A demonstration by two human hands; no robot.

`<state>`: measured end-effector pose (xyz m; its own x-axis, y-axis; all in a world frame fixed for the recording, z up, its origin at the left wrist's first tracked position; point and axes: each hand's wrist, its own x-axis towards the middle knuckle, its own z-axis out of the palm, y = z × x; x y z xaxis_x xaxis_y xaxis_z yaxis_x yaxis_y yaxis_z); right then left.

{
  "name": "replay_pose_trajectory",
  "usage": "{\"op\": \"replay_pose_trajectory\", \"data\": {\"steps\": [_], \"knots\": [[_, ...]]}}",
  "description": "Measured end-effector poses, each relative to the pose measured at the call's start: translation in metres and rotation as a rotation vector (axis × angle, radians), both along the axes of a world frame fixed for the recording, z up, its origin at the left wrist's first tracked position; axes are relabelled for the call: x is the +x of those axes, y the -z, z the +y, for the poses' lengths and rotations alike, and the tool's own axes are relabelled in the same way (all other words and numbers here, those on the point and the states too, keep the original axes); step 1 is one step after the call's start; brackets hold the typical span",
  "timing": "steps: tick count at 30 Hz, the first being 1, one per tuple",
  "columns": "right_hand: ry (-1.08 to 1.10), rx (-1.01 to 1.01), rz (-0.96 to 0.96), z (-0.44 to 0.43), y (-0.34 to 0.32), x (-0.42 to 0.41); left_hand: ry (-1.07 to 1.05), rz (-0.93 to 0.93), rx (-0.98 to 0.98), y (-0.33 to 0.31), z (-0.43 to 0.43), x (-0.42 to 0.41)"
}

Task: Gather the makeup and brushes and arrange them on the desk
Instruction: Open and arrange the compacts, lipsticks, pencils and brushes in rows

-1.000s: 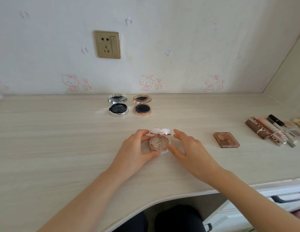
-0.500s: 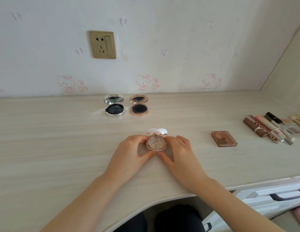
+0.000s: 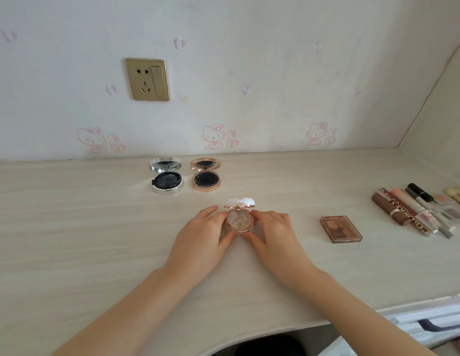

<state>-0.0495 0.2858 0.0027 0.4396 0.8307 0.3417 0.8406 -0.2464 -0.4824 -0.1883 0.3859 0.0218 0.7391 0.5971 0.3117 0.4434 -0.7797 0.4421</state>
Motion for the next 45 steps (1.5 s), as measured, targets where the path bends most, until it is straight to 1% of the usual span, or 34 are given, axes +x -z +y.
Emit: {"op": "replay_pose_trajectory", "data": {"steps": [7,10,13,15,18,21,29,39,45], "knots": [[0.030,0.003,-0.030,0.030,0.005,0.038,-0.030,-0.006,0.101,0.002,0.020,0.038],[0.036,-0.013,-0.044,0.043,0.004,0.052,-0.042,-0.009,0.208,0.006,0.034,0.054],[0.053,-0.029,-0.057,0.058,0.002,0.067,-0.023,0.036,0.317,0.012,0.050,0.073],[0.058,-0.031,-0.073,0.067,0.000,0.075,-0.034,0.046,0.369,0.013,0.058,0.084],[0.062,-0.049,-0.082,0.078,-0.001,0.085,-0.072,0.014,0.454,0.016,0.070,0.098],[0.077,-0.062,-0.059,0.088,0.001,0.094,-0.071,0.016,0.498,0.016,0.077,0.107],[0.069,-0.091,-0.098,0.097,-0.004,0.101,-0.097,-0.003,0.535,0.014,0.085,0.122],[0.055,-0.078,-0.043,0.099,-0.013,0.095,-0.131,0.041,0.491,0.016,0.090,0.124],[0.064,-0.137,0.008,0.076,-0.017,0.092,-0.125,0.070,0.446,0.008,0.075,0.111]]}}
